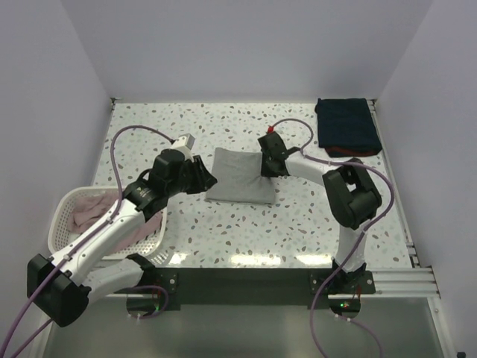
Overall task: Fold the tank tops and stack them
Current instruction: Neatly place the folded tank top to the corner
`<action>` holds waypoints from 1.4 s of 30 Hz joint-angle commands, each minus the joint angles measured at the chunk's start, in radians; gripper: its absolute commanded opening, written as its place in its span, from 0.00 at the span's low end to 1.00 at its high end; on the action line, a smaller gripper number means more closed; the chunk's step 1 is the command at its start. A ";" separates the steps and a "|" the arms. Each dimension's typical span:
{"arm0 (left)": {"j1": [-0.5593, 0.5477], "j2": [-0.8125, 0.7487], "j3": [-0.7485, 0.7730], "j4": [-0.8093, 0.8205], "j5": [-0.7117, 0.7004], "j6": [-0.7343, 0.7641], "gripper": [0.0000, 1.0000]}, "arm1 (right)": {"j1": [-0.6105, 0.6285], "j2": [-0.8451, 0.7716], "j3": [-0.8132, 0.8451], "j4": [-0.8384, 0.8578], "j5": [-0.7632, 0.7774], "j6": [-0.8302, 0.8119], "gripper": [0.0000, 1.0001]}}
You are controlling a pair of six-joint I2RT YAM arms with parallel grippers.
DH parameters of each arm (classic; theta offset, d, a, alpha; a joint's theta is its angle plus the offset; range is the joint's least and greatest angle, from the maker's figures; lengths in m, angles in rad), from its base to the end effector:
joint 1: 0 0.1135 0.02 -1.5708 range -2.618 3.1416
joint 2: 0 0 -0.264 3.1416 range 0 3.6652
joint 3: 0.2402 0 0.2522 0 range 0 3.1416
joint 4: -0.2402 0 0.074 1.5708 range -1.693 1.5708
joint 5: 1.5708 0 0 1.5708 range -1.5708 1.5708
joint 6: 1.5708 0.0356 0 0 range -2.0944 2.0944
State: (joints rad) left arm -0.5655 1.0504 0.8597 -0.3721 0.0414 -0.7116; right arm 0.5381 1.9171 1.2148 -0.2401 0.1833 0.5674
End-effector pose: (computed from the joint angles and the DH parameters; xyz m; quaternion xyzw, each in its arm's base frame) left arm 0.1962 -0.1263 0.2966 -0.0539 0.8739 -0.3023 0.3769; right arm 0.3463 0.1991 0.1612 0.0422 0.9465 0.0875 0.3076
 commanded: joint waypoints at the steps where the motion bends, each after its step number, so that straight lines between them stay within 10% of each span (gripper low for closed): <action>1: 0.012 -0.012 0.061 -0.027 0.000 0.061 0.37 | -0.021 0.054 0.136 -0.255 0.256 -0.135 0.00; 24: 0.105 0.149 0.140 -0.091 0.051 0.244 0.36 | -0.248 0.454 1.073 -0.461 0.584 -0.761 0.00; 42: 0.122 0.223 0.141 -0.068 0.120 0.244 0.35 | -0.285 0.497 1.278 -0.349 0.677 -1.041 0.00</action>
State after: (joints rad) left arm -0.4564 1.2720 0.9642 -0.4610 0.1318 -0.4862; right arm 0.2604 2.4344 2.4454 -0.6502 0.8040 -0.3832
